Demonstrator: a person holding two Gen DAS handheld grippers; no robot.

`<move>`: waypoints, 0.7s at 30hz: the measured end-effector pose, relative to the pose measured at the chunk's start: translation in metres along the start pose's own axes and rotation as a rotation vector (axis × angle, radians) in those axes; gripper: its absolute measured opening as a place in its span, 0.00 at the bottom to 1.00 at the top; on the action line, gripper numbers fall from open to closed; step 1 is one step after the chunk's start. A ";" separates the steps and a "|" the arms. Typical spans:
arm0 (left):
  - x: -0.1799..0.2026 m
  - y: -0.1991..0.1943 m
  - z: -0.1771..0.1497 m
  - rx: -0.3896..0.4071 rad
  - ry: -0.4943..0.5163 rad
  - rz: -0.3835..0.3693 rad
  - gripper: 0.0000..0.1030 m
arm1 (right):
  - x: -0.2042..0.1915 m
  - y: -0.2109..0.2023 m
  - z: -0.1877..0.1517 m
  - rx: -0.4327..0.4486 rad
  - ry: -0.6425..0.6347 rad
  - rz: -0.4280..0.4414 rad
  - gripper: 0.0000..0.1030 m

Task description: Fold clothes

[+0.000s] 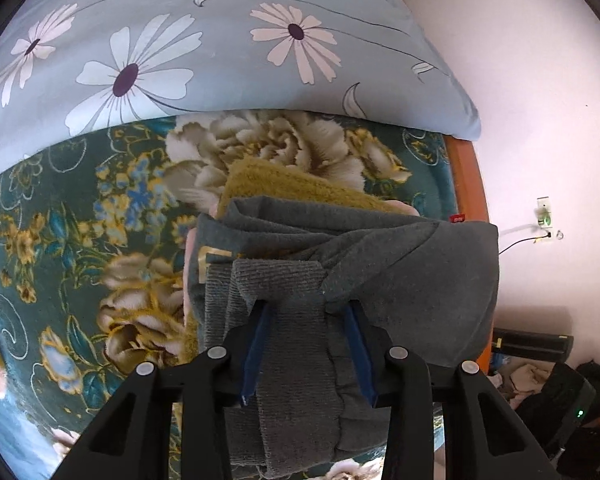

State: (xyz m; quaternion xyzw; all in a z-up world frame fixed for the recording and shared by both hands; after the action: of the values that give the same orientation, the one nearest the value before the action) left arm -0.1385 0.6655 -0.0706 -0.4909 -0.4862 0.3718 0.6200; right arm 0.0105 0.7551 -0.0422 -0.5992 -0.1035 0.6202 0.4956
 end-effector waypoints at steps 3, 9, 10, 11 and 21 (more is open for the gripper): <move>0.001 -0.012 -0.007 -0.003 -0.016 -0.015 0.41 | 0.008 0.004 0.007 -0.007 0.019 -0.005 0.24; -0.008 -0.052 -0.038 0.061 0.010 -0.006 0.47 | -0.009 -0.027 -0.002 0.028 0.028 -0.005 0.31; -0.011 -0.056 -0.045 0.068 0.012 0.000 0.49 | -0.015 -0.031 -0.005 0.028 0.014 -0.004 0.32; -0.016 -0.057 -0.053 0.065 0.012 0.010 0.50 | -0.020 -0.031 -0.009 0.019 0.003 -0.003 0.32; -0.057 -0.055 -0.117 0.038 -0.039 0.103 0.68 | -0.066 0.013 -0.058 -0.156 -0.026 -0.025 0.43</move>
State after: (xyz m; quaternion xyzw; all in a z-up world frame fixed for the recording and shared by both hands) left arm -0.0404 0.5696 -0.0365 -0.4961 -0.4652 0.4217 0.5997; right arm 0.0392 0.6725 -0.0245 -0.6265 -0.1652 0.6118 0.4537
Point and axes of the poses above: each gripper's, at about its wrist camera, not at the fingertips, and y roughly the way its jaws point, x to its right, z to its top, the point moved 6 cm from there along y, roughly the way its jaws point, and after that the axes turned 12 degrees about z, right-handed, at the moved point
